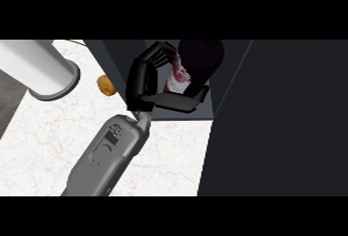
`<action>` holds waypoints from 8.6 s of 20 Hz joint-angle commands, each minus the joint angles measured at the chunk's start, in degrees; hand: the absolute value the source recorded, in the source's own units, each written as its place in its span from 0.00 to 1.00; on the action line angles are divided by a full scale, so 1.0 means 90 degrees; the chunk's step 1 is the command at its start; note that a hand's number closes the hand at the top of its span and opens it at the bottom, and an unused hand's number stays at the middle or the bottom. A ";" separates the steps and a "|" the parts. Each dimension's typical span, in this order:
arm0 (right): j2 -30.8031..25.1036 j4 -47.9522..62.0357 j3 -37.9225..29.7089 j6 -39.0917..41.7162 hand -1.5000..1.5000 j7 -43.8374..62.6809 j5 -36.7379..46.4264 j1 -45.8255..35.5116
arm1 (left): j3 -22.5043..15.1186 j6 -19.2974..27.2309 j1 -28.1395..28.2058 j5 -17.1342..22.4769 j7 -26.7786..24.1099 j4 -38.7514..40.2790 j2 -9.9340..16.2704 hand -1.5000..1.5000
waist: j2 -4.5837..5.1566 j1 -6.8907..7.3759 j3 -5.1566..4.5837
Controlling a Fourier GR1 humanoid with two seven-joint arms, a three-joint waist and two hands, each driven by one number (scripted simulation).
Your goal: Pick up the wine, place it into the cabinet and close the cabinet
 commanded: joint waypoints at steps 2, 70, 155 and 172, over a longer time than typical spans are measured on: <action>-0.0024 -0.0368 -0.0225 0.0112 0.00 0.0133 -0.0658 0.0068 | 0.0042 0.0018 -0.0281 -0.0349 -0.0266 0.0526 -0.0004 1.00 | 0.0002 0.0021 0.0000; 0.0470 0.0293 0.0155 0.0430 0.00 -0.0513 -0.0549 -0.0192 | 0.0698 0.0127 -0.2794 0.2086 -0.4126 0.7971 0.0305 1.00 | 0.0264 -0.0481 -0.0016; 0.0718 0.0377 -0.0096 0.0930 0.00 -0.1009 -0.1048 0.0262 | 0.0544 0.0329 -0.3188 0.3345 -0.3340 0.8291 0.0282 1.00 | 0.0382 -0.0909 -0.0007; 0.0651 0.0467 -0.0175 0.0995 0.00 -0.1013 -0.1097 0.0062 | -0.0278 0.1599 -0.2776 0.2473 -0.2804 0.8307 0.0889 1.00 | 0.0508 -0.1032 -0.0016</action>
